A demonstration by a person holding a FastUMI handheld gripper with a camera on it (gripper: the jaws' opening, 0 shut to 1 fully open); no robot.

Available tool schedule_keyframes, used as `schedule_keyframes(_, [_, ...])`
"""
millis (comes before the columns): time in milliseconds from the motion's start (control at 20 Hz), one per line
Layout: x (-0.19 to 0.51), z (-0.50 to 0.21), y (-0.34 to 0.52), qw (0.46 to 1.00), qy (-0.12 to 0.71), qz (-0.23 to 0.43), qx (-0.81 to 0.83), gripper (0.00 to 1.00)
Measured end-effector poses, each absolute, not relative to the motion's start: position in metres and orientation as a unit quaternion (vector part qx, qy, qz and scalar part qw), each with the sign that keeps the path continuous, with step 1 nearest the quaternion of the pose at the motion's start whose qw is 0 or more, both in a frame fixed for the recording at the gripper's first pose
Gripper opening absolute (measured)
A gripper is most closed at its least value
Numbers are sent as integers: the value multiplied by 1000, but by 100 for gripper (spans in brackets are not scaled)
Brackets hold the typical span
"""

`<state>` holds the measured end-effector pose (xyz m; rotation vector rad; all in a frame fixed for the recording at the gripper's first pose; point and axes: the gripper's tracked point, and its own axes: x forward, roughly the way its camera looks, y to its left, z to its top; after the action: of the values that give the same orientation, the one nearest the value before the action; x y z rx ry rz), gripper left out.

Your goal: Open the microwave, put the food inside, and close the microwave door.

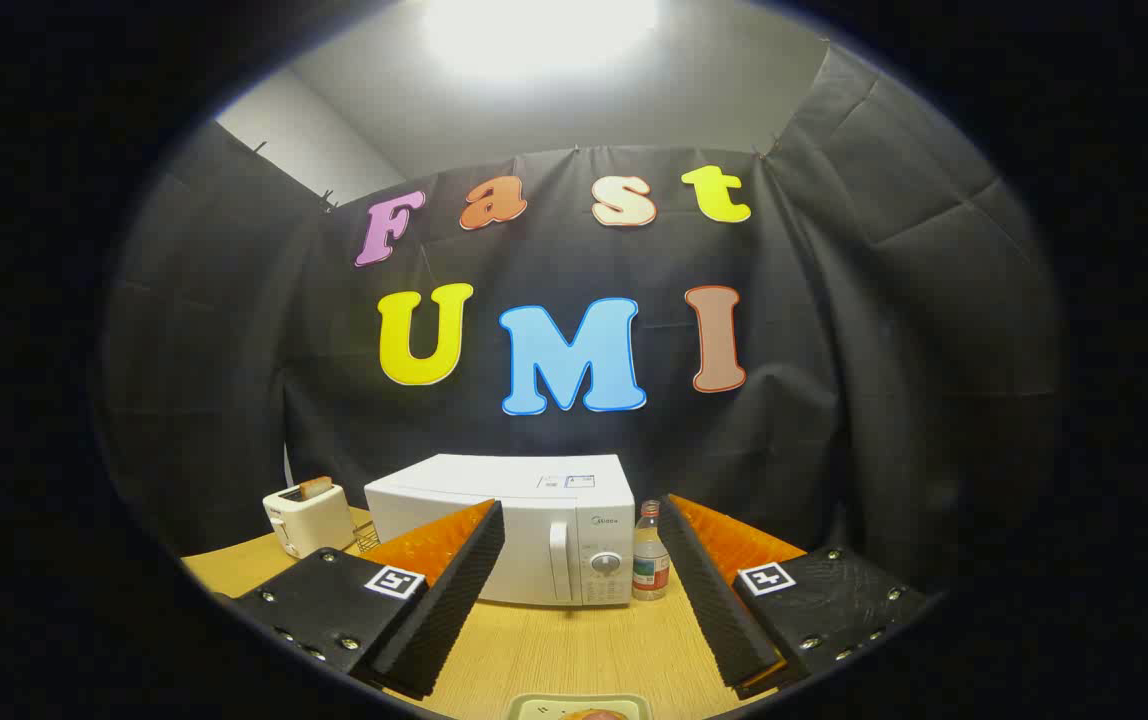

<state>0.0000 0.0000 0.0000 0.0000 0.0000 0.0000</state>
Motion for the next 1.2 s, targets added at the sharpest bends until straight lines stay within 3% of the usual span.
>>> schedule_keyframes(1200, [32,-17,4,1000,8,1,-1,98])
